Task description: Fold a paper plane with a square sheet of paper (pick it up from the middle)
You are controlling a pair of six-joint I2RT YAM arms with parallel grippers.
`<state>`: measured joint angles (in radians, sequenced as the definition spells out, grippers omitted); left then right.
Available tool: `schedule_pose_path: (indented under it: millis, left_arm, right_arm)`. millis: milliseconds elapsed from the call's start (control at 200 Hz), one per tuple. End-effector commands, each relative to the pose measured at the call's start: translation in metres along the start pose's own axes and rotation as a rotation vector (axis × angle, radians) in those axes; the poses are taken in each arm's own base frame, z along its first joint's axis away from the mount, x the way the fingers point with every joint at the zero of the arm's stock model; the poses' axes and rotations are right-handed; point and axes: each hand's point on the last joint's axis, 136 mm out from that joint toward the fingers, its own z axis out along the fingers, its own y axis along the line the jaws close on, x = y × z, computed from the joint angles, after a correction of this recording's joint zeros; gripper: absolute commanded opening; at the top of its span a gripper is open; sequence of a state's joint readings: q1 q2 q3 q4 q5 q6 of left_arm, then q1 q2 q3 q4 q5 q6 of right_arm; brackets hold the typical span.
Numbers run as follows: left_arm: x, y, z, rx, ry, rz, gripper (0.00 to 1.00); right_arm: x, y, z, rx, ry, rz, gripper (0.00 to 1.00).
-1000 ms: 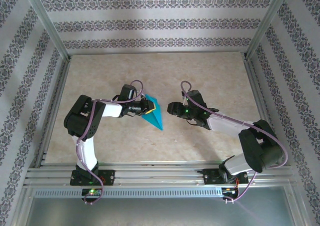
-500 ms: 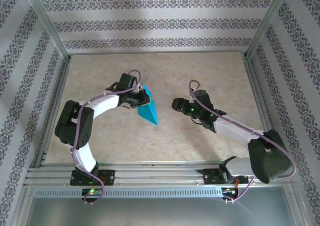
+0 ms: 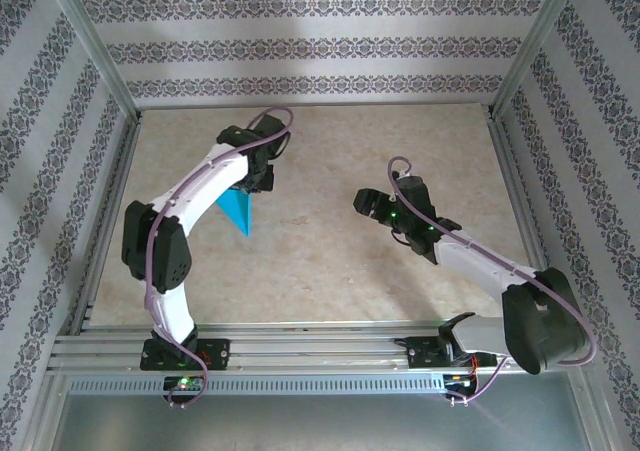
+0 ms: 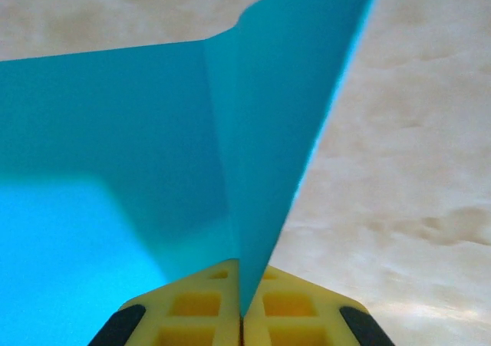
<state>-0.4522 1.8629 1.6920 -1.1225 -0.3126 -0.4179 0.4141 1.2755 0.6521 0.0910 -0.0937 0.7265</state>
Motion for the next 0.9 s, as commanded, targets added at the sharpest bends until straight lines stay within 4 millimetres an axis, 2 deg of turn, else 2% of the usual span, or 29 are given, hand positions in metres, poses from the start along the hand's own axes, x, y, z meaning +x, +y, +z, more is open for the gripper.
schedule_pose_path:
  millis: [0,275,420,705,894]
  left_arm:
    - [0.016,0.03,0.01,-0.309,0.083,0.171,0.09]
    - [0.013,-0.005,0.05,-0.529,0.099,0.332,0.08]
    - [0.021,-0.024,0.078,-0.571,0.125,0.383,0.07]
    - [0.041,-0.076,0.101,-0.402,0.156,0.343,0.12]
    - [0.053,-0.093,0.11,-0.317,0.2,0.319,0.15]
  right_arm:
    - [-0.009,-0.005,-0.006,0.025,-0.034,-0.008,0.78]
    - [-0.003,-0.017,-0.01,0.05,-0.038,0.012,0.79]
    - [-0.003,-0.023,-0.012,0.061,-0.044,0.026,0.79]
    - [0.0,-0.028,-0.013,0.066,-0.037,0.045,0.78]
    - [0.0,-0.028,-0.013,0.065,-0.037,0.052,0.78]
